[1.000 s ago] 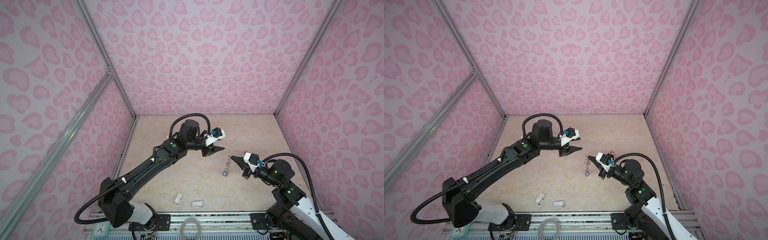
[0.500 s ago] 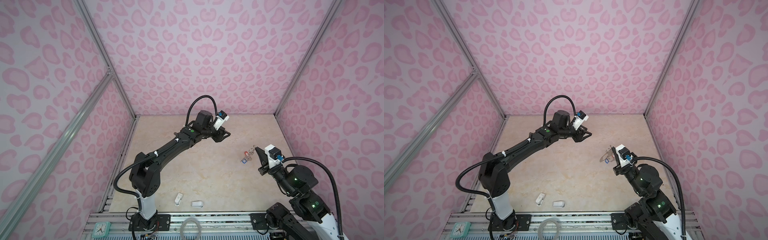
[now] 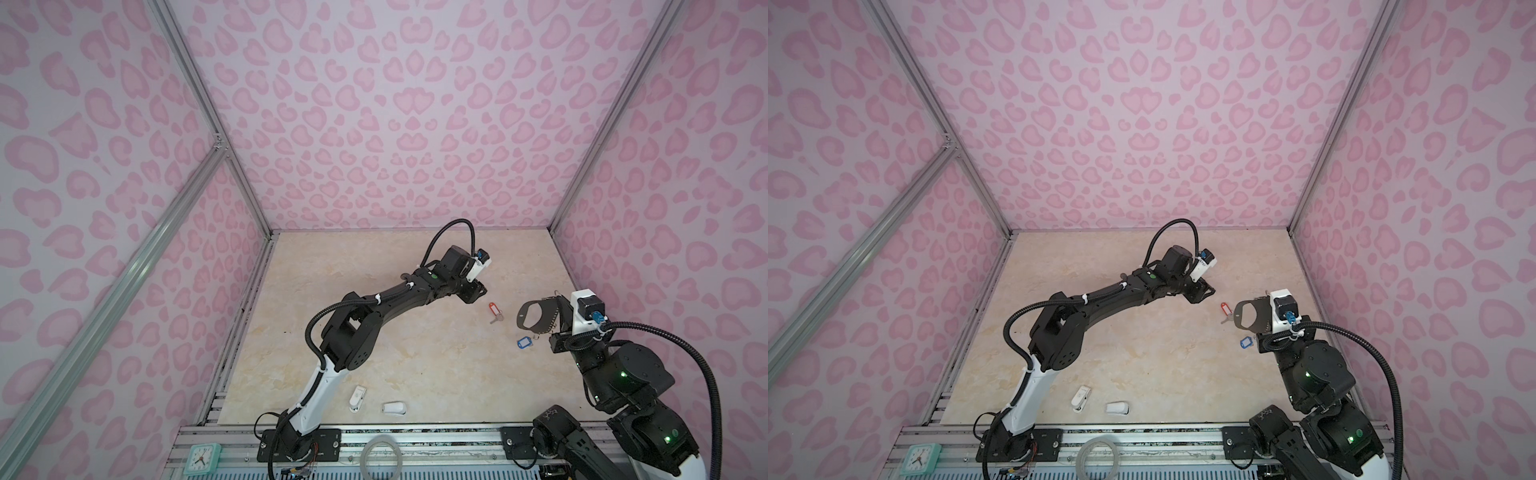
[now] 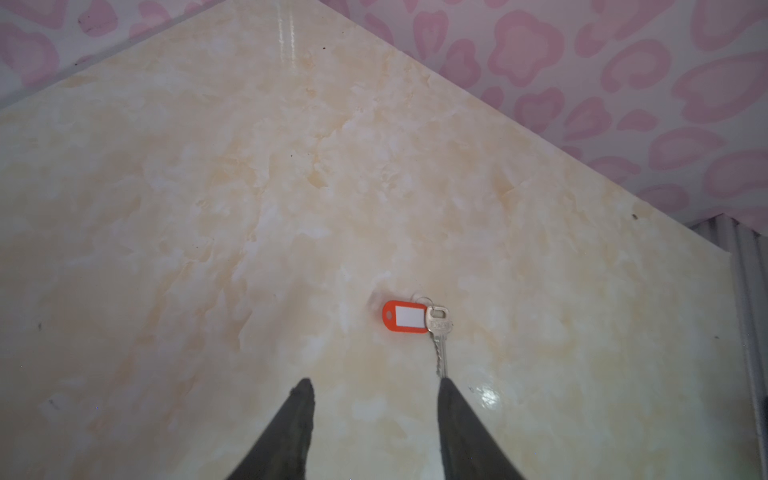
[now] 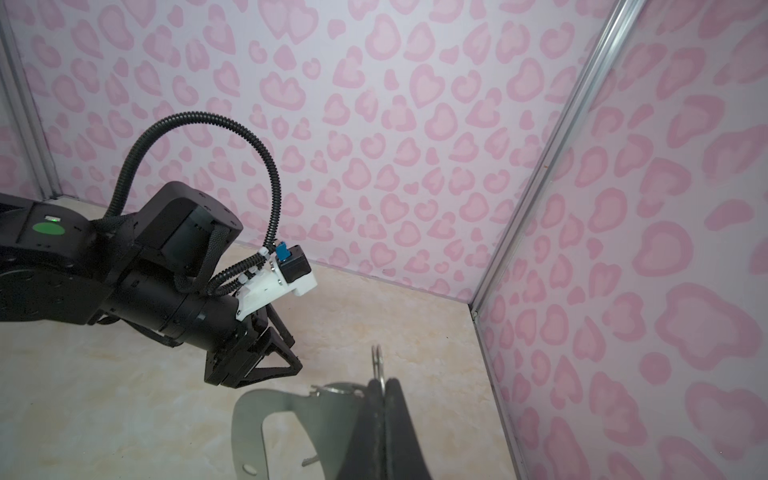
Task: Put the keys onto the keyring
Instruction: 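Release the ring with the left gripper and swing it toward the red-tagged key, then lower the open left gripper over the red-tagged key on the table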
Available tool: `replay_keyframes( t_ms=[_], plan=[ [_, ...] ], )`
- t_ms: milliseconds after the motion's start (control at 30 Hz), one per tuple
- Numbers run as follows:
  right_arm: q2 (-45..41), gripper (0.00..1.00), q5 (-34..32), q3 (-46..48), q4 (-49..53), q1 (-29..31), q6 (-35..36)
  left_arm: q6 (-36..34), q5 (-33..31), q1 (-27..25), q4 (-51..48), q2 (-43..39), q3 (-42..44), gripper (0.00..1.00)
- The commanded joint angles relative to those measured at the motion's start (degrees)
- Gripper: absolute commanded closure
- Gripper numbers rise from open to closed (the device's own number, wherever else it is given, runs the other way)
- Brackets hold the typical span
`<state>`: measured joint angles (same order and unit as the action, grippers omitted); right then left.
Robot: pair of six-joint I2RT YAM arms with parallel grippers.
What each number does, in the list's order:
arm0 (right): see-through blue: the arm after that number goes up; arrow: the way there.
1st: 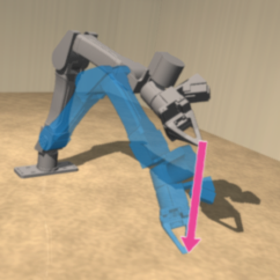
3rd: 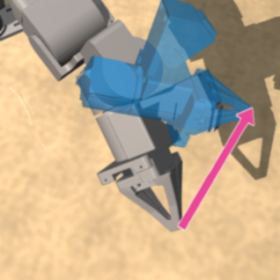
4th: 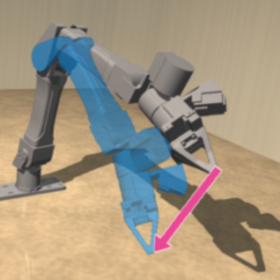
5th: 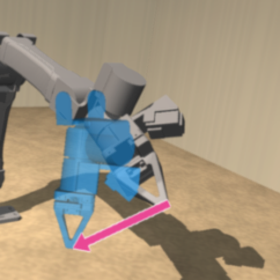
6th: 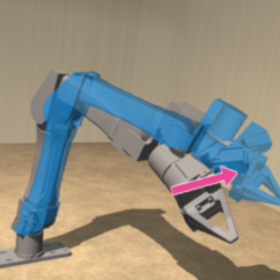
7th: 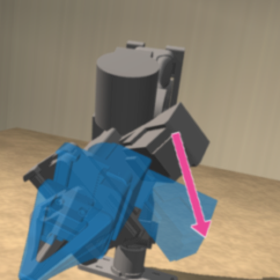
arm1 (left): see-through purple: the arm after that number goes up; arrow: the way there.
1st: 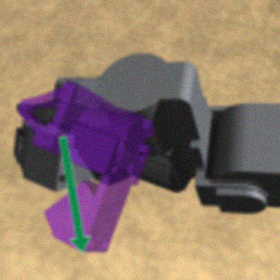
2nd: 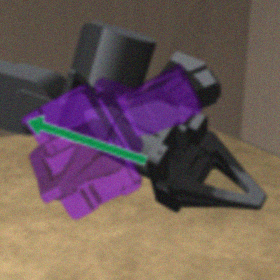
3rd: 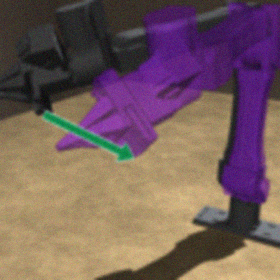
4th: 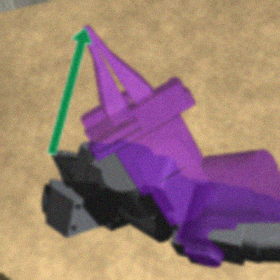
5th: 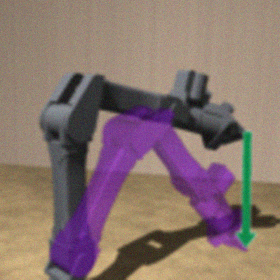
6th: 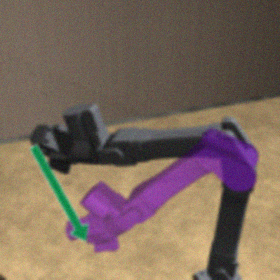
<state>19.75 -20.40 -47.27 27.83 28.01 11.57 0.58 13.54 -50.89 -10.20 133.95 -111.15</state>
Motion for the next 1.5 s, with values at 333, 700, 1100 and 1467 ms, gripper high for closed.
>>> replay_keyframes(
  t_ms=[333, 700, 1100, 1467],
  plan=[
    [4.3, 1.00, -7.8, -2.6, 0.7, 0.0, -2.1, -2.8, -14.3, -6.4, 3.4, 12.3, -12.6, 0.50],
    [6.4, 1.00, -4.9, -3.3, 3.9, 0.0, -6.7, -1.5, -20.9, -8.5, 0.8, 18.9, -19.4, 0.51],
    [11.0, 1.00, -1.2, -4.6, 4.1, 0.0, -7.6, 0.0, -22.1, -9.0, -1.5, 22.6, -22.3, 0.54],
    [11.2, 1.00, 0.6, -2.2, -0.6, 0.0, -7.4, -0.1, -21.7, -7.6, -0.3, 10.3, -1.9, 0.61]
  ],
)
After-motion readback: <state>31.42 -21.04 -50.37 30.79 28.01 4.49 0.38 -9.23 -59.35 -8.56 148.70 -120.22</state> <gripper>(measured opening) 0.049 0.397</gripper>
